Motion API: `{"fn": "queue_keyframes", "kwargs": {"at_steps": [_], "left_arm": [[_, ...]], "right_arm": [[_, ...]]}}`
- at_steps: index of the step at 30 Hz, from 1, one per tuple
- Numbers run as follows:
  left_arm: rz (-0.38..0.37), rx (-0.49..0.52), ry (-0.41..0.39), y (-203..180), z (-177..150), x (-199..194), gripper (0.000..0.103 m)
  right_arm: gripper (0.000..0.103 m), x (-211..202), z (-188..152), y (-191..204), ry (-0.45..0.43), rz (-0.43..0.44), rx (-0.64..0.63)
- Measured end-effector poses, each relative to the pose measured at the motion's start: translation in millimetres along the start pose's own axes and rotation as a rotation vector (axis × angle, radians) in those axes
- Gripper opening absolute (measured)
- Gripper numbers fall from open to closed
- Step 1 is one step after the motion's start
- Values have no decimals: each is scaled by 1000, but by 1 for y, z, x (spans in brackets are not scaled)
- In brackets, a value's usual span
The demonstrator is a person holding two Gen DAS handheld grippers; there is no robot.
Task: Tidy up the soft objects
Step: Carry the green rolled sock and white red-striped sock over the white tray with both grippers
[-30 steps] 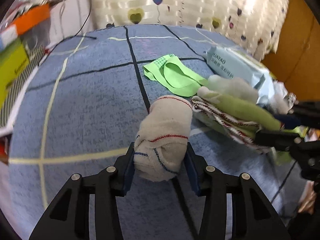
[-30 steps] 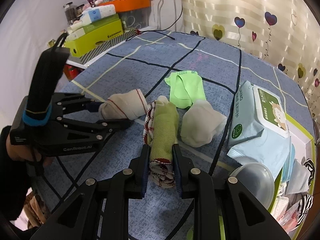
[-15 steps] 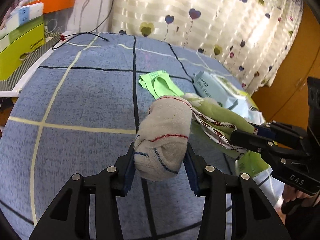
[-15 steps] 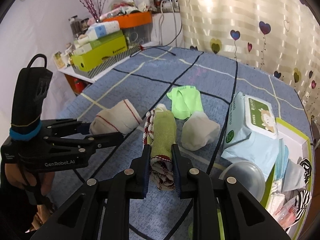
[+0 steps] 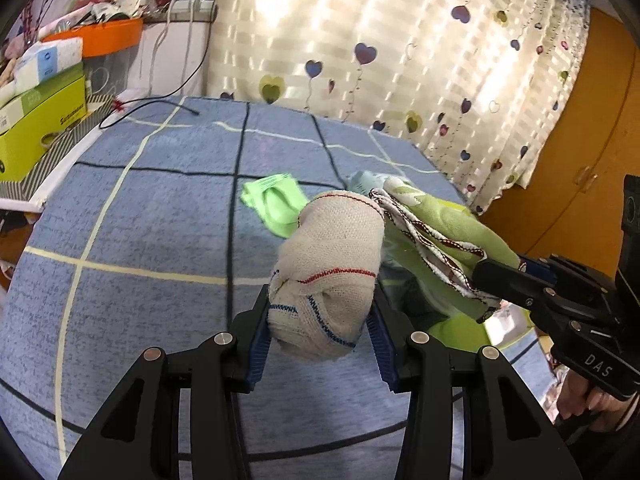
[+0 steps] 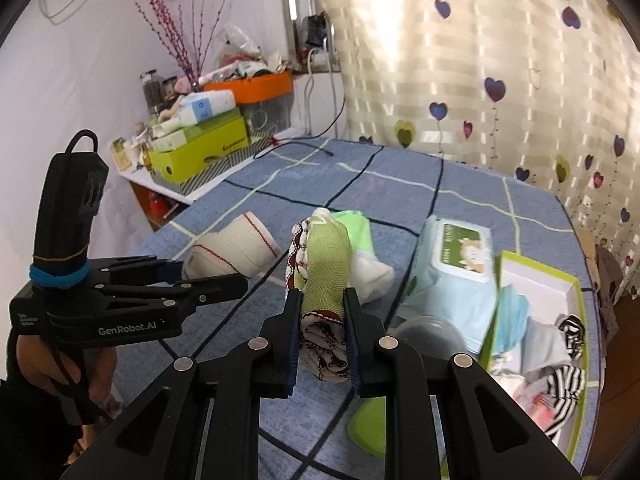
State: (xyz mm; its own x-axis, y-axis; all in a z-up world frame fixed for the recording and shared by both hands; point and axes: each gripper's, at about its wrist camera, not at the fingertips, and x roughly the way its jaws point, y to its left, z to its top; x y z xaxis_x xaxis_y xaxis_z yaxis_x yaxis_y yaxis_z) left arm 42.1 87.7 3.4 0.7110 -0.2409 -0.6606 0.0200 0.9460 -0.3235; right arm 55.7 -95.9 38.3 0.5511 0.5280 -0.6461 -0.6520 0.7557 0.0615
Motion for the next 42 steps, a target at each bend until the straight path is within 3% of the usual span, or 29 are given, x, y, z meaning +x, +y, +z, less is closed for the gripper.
{"fn": "queue_keyframes", "kwargs": {"at_steps": [16, 42], "left_arm": [[-65, 79, -20, -68, 12, 0, 46], [-136, 172, 19, -143, 25, 28, 46]], "right_arm": [[19, -58, -15, -48, -87, -81, 72], [19, -101, -41, -120, -140, -194, 196]]}}
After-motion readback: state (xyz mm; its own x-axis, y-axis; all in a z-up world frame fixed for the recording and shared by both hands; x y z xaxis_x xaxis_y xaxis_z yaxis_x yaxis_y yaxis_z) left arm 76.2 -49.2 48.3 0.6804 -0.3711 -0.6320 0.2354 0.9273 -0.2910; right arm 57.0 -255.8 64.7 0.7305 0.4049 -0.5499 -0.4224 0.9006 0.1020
